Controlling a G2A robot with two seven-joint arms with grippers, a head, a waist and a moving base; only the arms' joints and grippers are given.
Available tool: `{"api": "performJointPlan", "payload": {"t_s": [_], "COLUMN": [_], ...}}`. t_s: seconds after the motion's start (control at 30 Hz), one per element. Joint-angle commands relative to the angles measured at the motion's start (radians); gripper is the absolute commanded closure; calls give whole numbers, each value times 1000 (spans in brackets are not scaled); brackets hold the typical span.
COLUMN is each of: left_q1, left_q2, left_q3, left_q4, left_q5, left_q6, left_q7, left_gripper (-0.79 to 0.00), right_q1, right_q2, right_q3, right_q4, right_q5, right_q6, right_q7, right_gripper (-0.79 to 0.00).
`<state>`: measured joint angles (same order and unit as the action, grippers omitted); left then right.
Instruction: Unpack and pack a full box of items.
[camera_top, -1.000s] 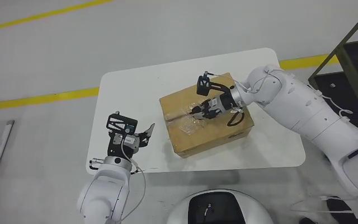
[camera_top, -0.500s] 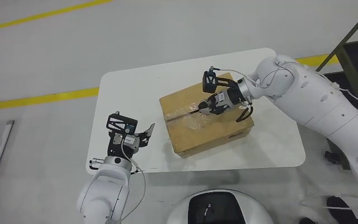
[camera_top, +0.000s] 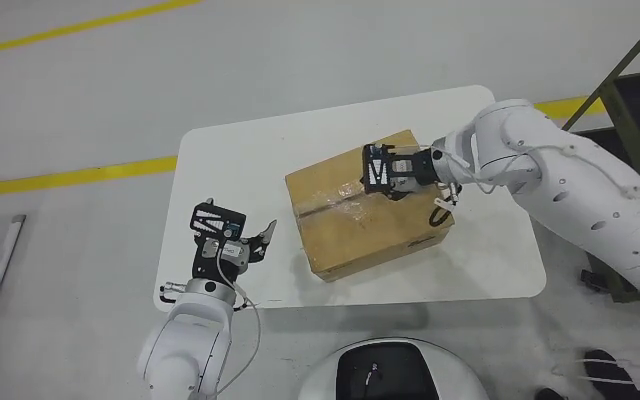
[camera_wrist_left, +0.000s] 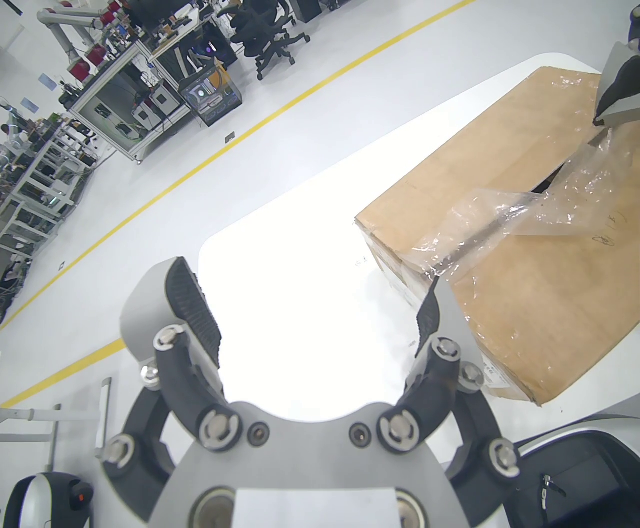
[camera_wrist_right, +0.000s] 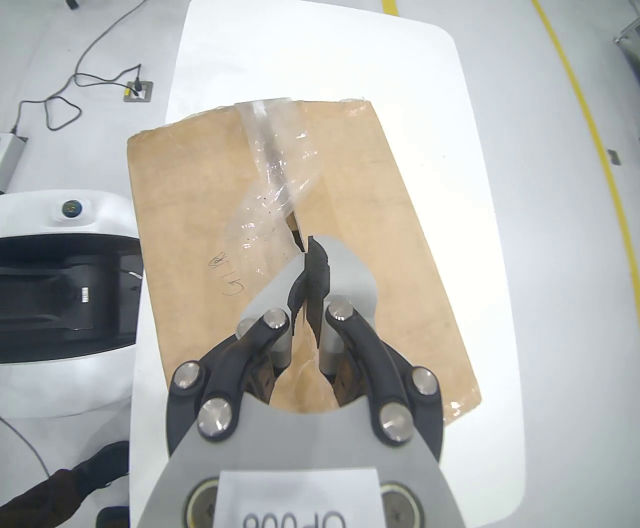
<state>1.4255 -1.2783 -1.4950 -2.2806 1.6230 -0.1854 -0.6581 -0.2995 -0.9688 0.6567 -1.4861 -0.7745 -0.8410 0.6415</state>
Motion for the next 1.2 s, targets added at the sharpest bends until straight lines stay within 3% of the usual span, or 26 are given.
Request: {"api": "performJointPlan", "payload": {"t_s": [0.0,0.4,0.5,0.53,0.57,0.9,1.17], "left_q1": [0,0,0,0,0,0,0], "left_q2": [0,0,0,0,0,0,0], "left_q3": [0,0,0,0,0,0,0], "left_q4": [0,0,0,0,0,0,0], "left_q5": [0,0,0,0,0,0,0], "left_q6": [0,0,0,0,0,0,0], "left_q7": [0,0,0,0,0,0,0], "left_gripper": [-785,-785,-785,-785,-785,-785,-785], "right_q1": [-27,-88,-94,-97,-101,-74,34], "right_q2": [11,43,45,46,46,84,150], "right_q3": [21,88,84,80,77,-26,-214], "right_q4": [-27,-112,-104,-96,-85,-56,-55], "right_q5": [-33,17,86,123,177,728,836], "right_q6": [-8,-110,-139,-152,-169,-171,-171], "right_q7": [-17,-2,13,16,8,166,167], "right_gripper": [0,0,-459,-680,-785,-785,-785]}}
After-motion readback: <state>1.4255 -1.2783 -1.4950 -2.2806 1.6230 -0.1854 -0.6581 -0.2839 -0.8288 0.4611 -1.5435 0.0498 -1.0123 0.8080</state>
